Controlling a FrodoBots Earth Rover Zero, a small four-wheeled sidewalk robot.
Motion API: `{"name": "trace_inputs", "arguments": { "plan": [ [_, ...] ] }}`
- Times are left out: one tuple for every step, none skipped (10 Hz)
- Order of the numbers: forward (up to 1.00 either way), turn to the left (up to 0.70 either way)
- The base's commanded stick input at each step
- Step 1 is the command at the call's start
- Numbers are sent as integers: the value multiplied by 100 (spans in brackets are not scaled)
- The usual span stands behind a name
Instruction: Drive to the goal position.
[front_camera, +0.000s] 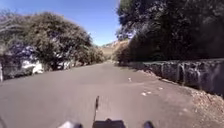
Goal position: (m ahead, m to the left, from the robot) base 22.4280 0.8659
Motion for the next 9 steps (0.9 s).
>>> {"name": "trace_inputs", "arguments": {
  "plan": [
    [50,0],
    [50,0],
    [50,0],
    [50,0],
    [50,0],
    [50,0],
    [50,0],
    [50,0],
    [50,0]
  ]
}}
